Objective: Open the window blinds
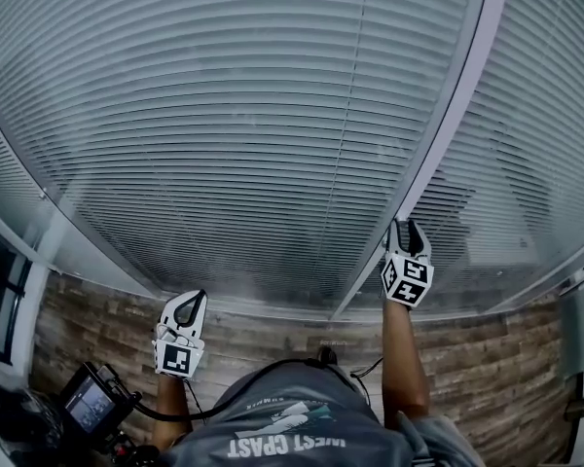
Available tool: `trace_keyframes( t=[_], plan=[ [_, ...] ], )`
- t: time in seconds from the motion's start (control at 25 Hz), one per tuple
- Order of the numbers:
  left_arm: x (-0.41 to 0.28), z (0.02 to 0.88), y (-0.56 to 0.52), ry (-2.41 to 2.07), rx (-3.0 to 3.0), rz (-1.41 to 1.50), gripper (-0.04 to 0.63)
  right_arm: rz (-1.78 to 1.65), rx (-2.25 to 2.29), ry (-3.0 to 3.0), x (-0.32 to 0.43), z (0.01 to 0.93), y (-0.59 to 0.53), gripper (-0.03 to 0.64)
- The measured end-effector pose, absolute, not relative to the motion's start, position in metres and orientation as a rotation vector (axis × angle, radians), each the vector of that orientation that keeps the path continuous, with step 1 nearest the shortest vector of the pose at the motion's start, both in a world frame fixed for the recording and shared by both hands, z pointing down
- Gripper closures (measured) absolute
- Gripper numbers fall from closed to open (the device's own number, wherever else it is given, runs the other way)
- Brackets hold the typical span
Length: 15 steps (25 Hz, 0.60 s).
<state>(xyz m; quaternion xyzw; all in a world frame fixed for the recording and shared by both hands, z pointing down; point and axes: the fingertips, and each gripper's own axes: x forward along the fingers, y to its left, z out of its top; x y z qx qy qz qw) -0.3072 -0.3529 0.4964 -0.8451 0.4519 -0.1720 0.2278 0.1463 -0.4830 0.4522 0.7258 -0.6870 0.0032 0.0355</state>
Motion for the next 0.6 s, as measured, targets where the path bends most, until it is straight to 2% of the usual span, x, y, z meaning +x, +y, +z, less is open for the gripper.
trace_keyframes(
  t=[0.12, 0.28, 0.6],
  plan=[
    [-0.308, 0.496, -0.351, 1.261, -2.328, -0.473, 0.592, 0.123, 2.269, -2.117, 0.155, 0.461, -0.487, 0.486],
    [-0.313, 0.500, -0.351, 1.273, -2.333, -0.463, 0.592, 0.037, 2.265, -2.076, 0.151, 0.462, -0.487, 0.497],
    [-0.311, 0.507, -0.349, 1.263, -2.348, -0.486, 0.592, -0.722, 1.653, -1.367, 0.136, 0.466, -0.485, 0.499]
  ],
)
